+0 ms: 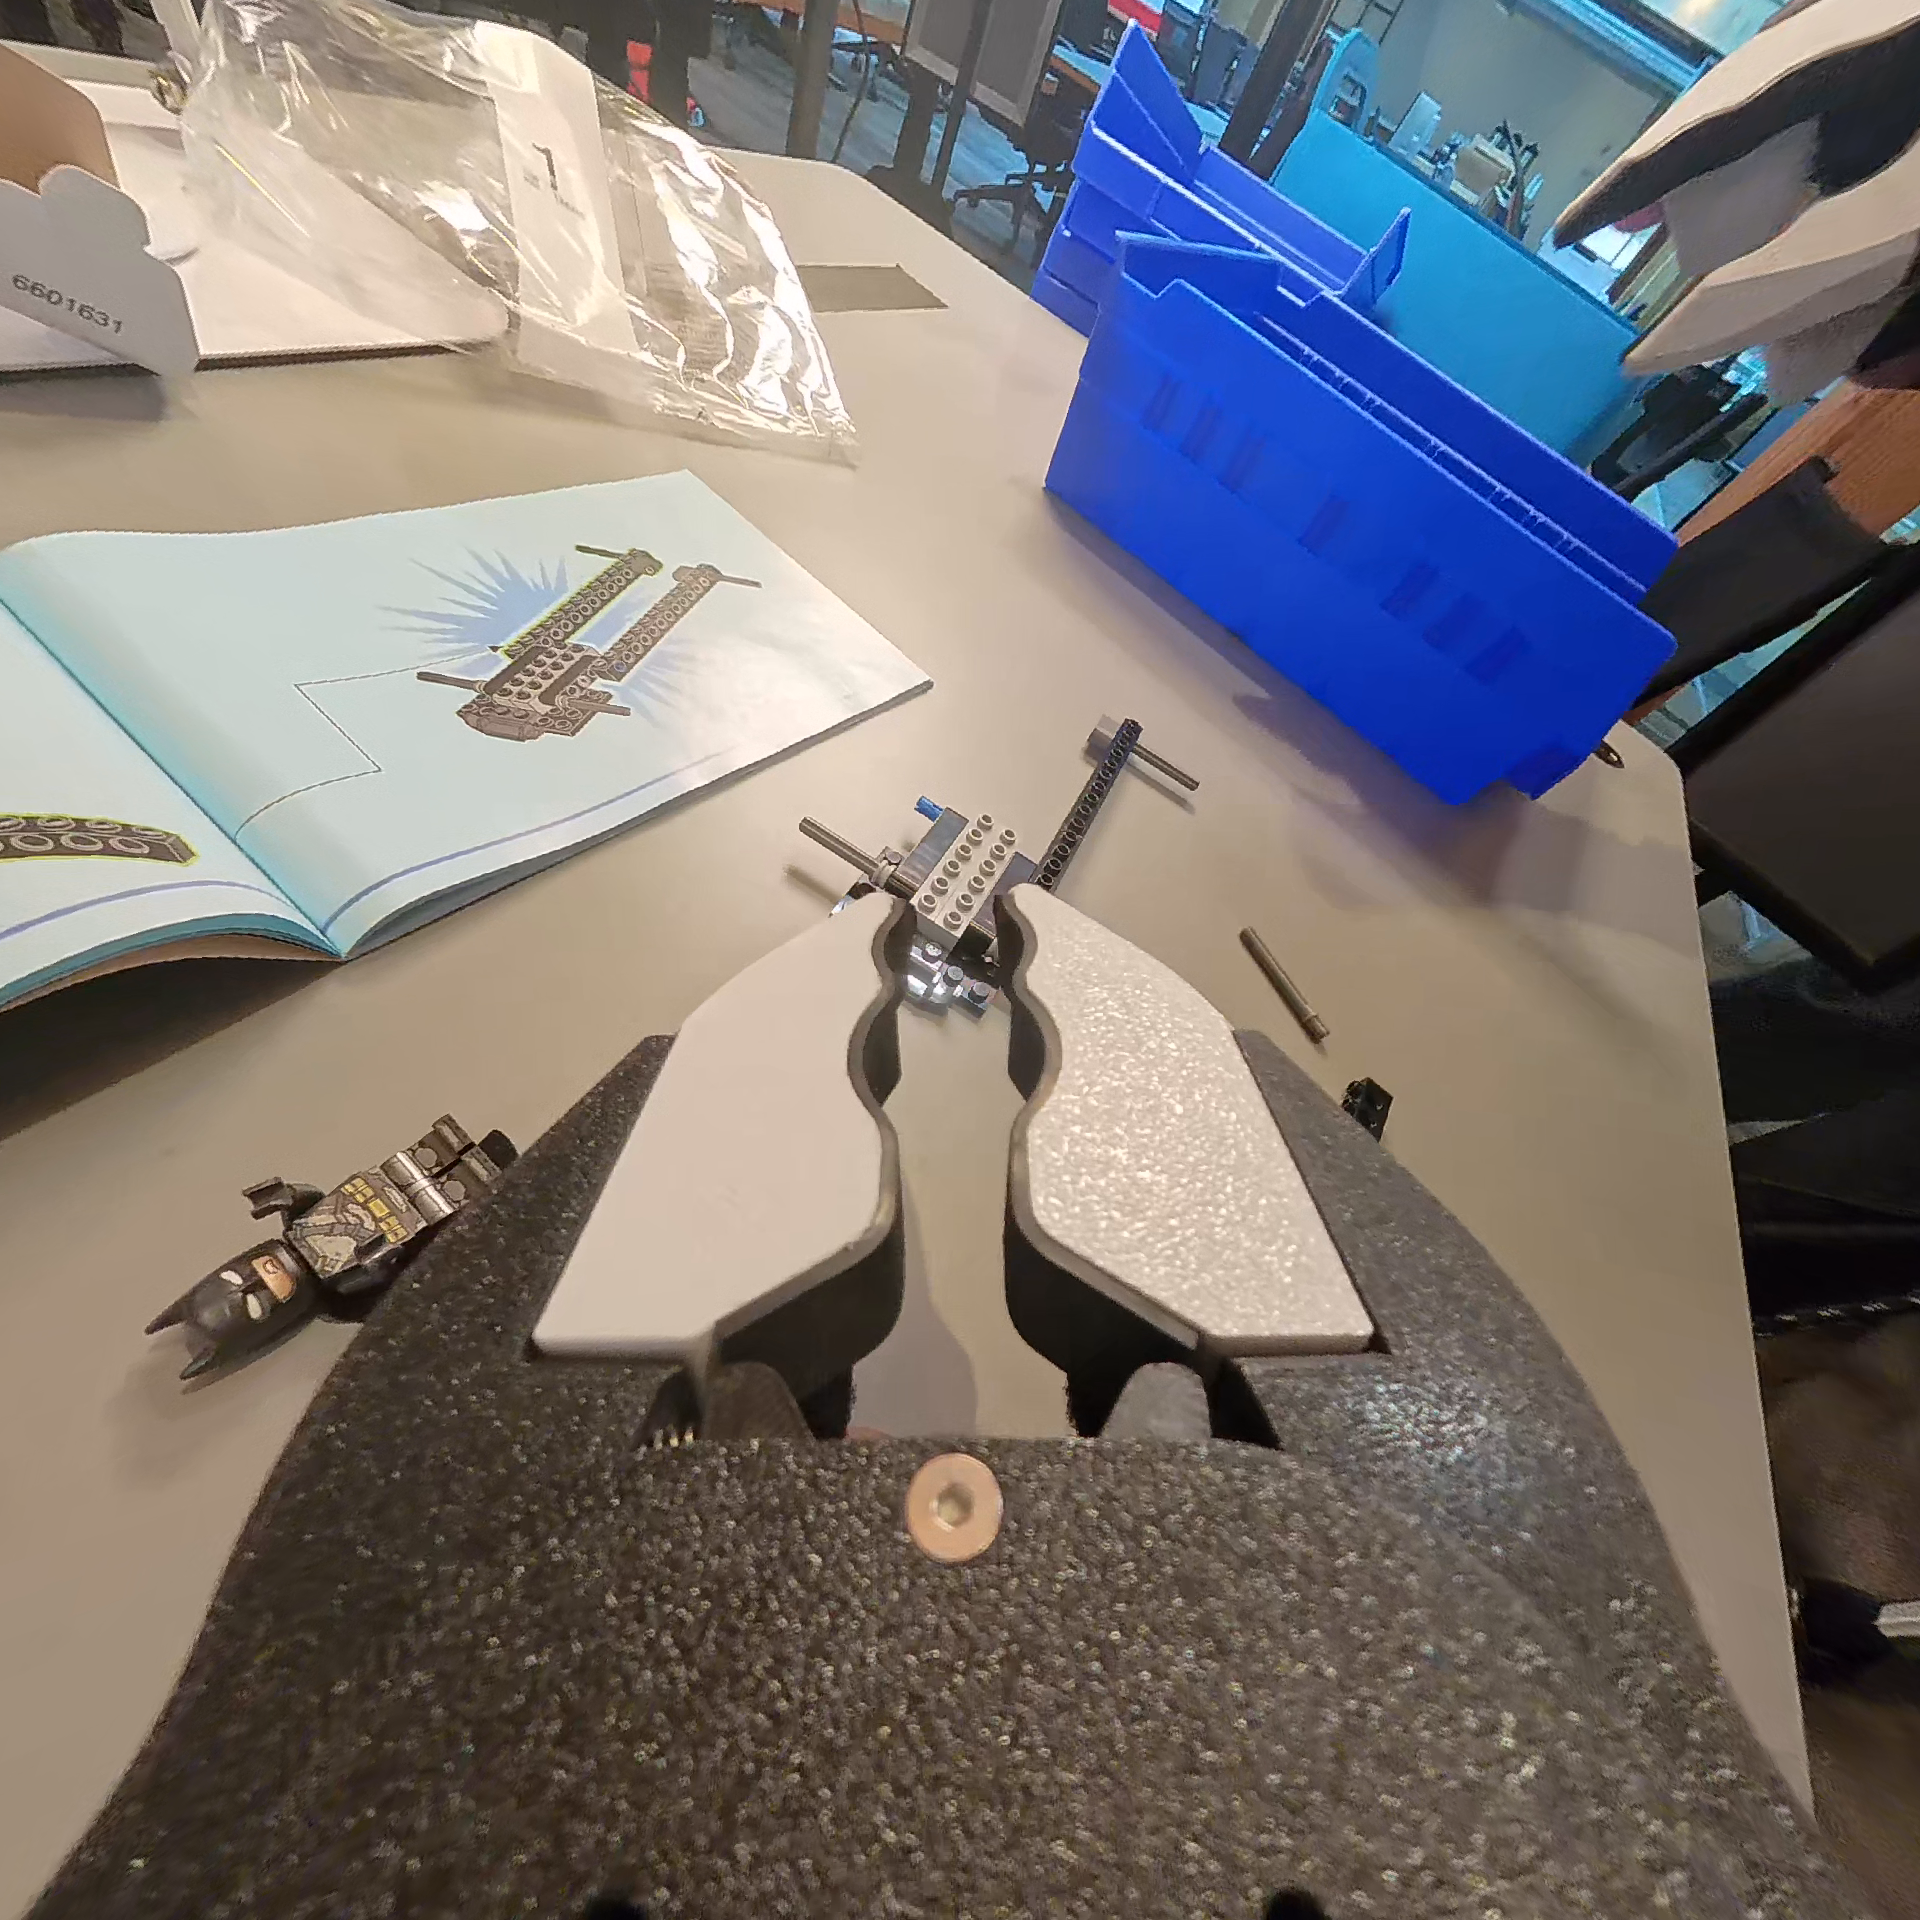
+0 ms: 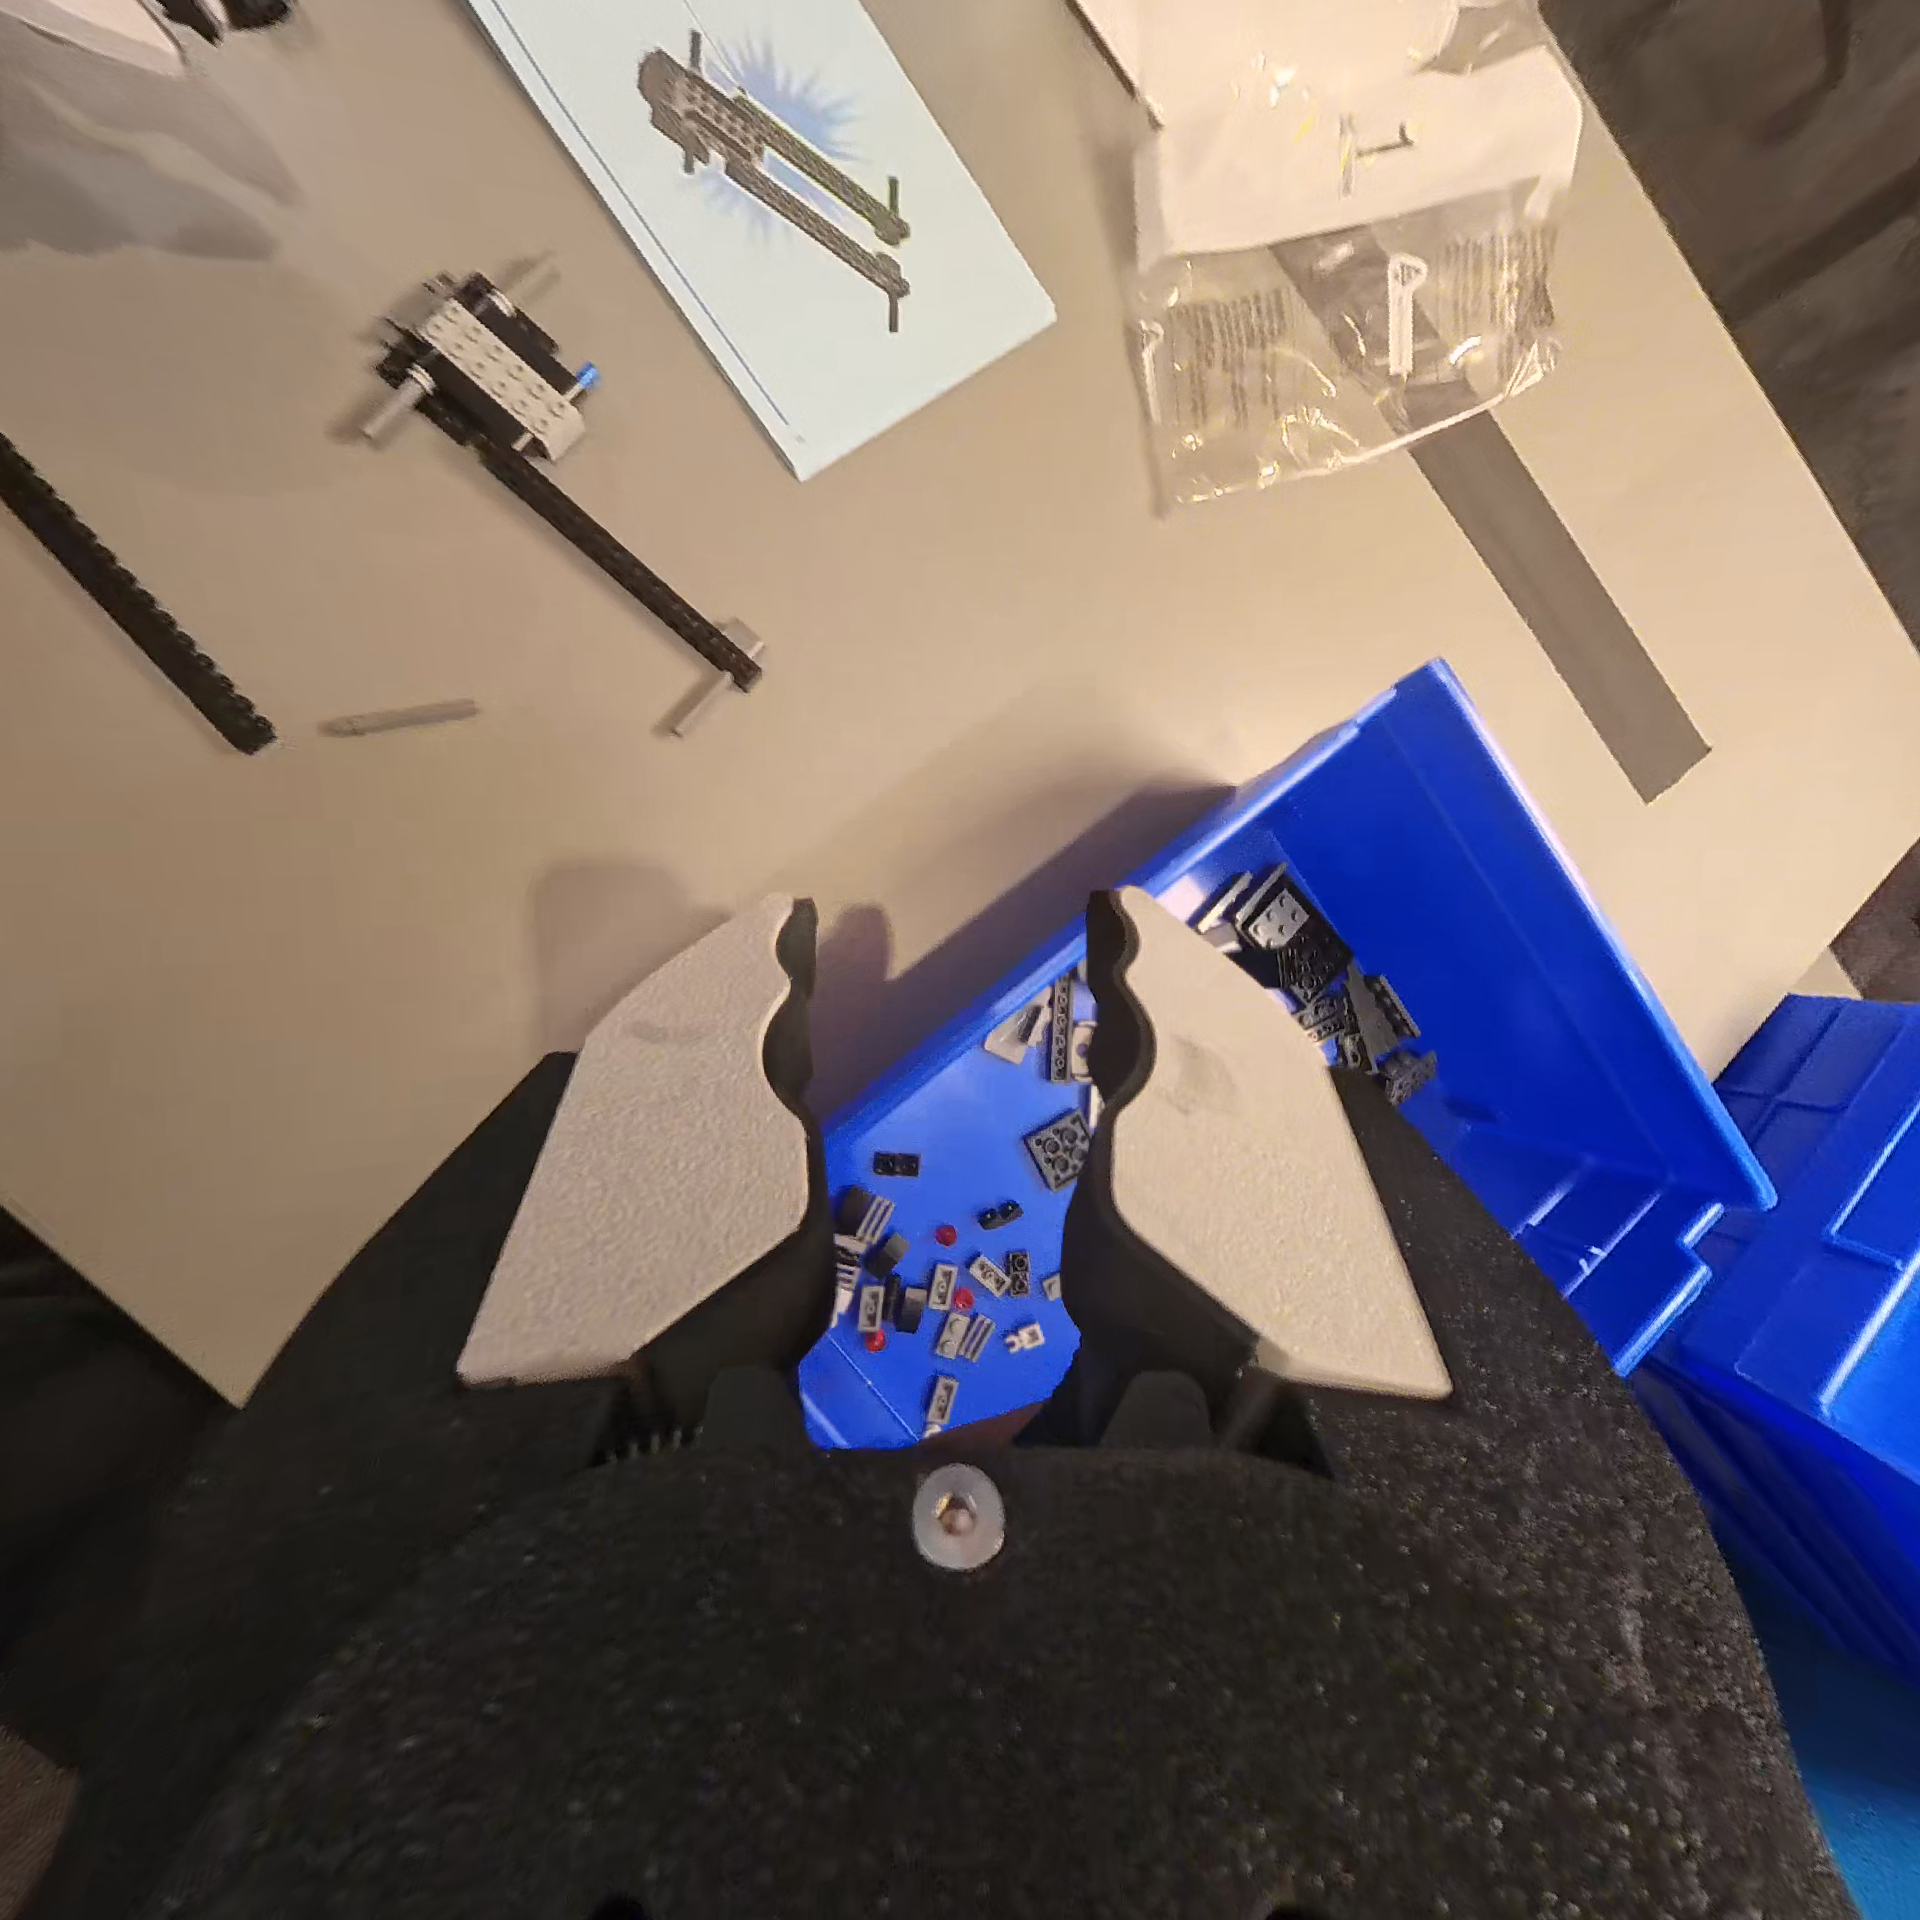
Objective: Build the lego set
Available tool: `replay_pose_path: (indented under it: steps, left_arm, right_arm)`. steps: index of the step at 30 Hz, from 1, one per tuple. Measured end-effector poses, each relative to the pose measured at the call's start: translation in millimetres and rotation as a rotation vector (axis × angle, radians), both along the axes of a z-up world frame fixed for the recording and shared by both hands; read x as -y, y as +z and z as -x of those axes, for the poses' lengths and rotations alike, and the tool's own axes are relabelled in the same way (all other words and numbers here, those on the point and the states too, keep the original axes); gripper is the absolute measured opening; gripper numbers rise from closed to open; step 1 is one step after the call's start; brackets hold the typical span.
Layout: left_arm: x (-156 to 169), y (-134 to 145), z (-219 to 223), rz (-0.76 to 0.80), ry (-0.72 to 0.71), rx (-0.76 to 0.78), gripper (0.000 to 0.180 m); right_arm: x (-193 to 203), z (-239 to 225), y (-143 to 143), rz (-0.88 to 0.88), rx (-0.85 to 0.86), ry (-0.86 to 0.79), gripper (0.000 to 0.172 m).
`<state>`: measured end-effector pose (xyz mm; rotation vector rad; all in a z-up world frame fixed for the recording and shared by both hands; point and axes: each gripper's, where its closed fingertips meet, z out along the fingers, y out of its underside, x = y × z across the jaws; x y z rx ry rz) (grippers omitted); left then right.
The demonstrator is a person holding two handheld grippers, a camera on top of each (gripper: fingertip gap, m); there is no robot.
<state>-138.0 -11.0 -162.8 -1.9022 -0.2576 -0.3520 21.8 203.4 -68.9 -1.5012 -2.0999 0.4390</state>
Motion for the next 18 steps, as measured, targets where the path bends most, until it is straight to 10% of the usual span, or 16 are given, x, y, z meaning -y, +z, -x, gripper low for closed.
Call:
replay_pose_path:
  steps: [18]
  left_arm:
    - [0.3, 6.4, -8.0, -0.051, -0.086, 0.044, 0.017]
  right_arm:
    - [-128.6, -65.0, -59.6, -0.108, 0.283, 0.141, 0.043]
